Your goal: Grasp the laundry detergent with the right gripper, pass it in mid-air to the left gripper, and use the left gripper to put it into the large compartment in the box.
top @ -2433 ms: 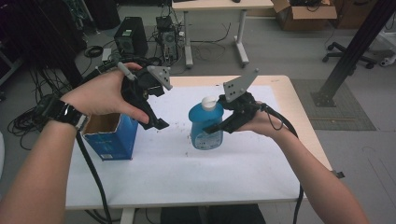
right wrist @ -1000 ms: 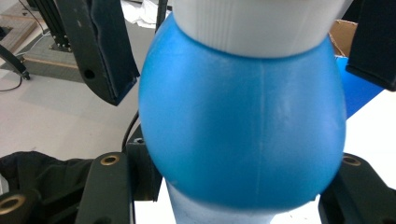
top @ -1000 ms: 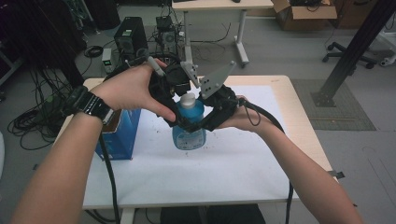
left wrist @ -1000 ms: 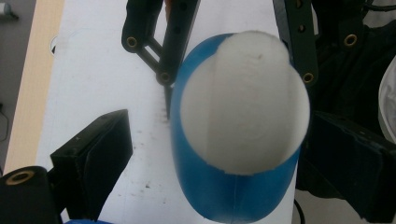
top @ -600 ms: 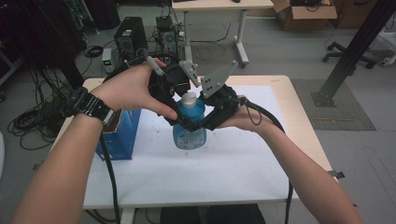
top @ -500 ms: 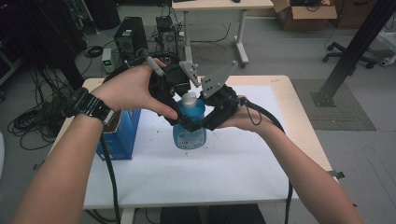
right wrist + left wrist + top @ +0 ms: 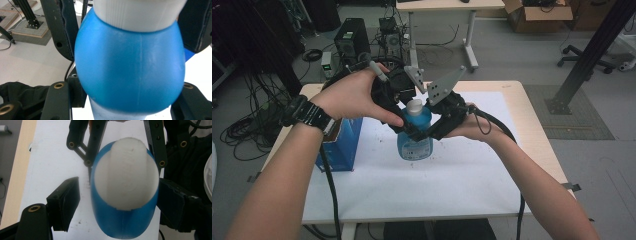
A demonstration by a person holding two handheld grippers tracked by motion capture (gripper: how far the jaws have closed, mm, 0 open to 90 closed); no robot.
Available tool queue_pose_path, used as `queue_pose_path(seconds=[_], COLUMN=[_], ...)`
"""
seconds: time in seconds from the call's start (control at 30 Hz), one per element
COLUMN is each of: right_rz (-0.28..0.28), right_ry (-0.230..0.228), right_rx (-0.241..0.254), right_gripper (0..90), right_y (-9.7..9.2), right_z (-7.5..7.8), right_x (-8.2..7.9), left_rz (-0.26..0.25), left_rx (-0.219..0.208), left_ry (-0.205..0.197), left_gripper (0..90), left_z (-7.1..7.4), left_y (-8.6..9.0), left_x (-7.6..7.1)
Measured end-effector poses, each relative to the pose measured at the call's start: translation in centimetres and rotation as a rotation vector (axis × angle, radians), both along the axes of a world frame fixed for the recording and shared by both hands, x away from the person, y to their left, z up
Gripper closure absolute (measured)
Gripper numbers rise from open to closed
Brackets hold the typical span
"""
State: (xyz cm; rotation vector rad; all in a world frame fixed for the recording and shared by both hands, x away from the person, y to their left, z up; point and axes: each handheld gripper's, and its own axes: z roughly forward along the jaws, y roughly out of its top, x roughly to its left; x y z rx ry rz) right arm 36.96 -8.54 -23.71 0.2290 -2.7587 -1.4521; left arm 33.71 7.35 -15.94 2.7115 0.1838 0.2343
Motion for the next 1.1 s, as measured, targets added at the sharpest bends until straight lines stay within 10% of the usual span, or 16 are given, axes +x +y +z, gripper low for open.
queue_pose_path(seconds=[1.1], right_rz=[-0.001], right_ry=[0.008], right_rx=[-0.001], right_gripper=[42.1], right_y=[-0.07], right_z=[-0.01], right_x=[0.26], left_rz=[0.039], left_rx=[0.037], left_ry=[0.044], left_gripper=[37.9], left_z=[0.17], left_y=[-0.56], left_x=[0.16])
